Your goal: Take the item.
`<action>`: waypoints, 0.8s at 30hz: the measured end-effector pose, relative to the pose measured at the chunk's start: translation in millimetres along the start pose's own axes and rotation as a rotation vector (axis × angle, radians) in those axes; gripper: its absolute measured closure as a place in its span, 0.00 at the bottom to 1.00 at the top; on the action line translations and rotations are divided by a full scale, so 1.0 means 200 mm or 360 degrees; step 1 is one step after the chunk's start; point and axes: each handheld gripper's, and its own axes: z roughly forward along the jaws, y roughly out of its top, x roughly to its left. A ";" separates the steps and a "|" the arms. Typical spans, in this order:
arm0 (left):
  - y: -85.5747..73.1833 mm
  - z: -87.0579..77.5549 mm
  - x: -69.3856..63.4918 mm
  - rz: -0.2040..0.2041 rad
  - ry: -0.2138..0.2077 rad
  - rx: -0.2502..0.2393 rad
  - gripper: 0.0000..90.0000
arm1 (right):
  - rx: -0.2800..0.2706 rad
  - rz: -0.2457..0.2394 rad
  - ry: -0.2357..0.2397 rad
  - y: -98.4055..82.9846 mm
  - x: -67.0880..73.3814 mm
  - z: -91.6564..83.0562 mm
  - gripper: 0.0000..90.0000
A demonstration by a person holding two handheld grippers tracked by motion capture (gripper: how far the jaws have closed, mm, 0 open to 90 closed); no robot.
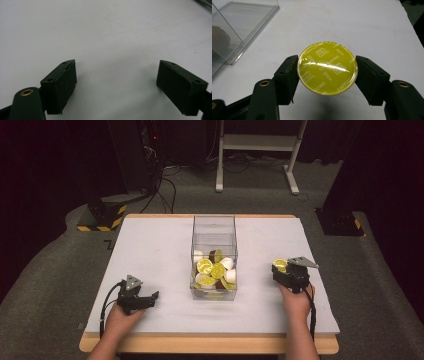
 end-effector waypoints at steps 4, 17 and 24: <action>0.00 0.00 0.00 0.0012 -0.0001 0.0011 0.19 | 0.0036 0.0000 -0.0017 -0.02 -0.01 0.03 0.42; 0.00 0.00 0.00 0.0012 -0.0002 0.0011 0.19 | 0.0116 0.0031 -0.0039 -0.06 -0.04 0.08 0.42; 0.00 0.00 0.00 0.0012 -0.0003 0.0010 0.19 | 0.0103 0.0014 -0.0050 -0.07 -0.03 0.08 0.42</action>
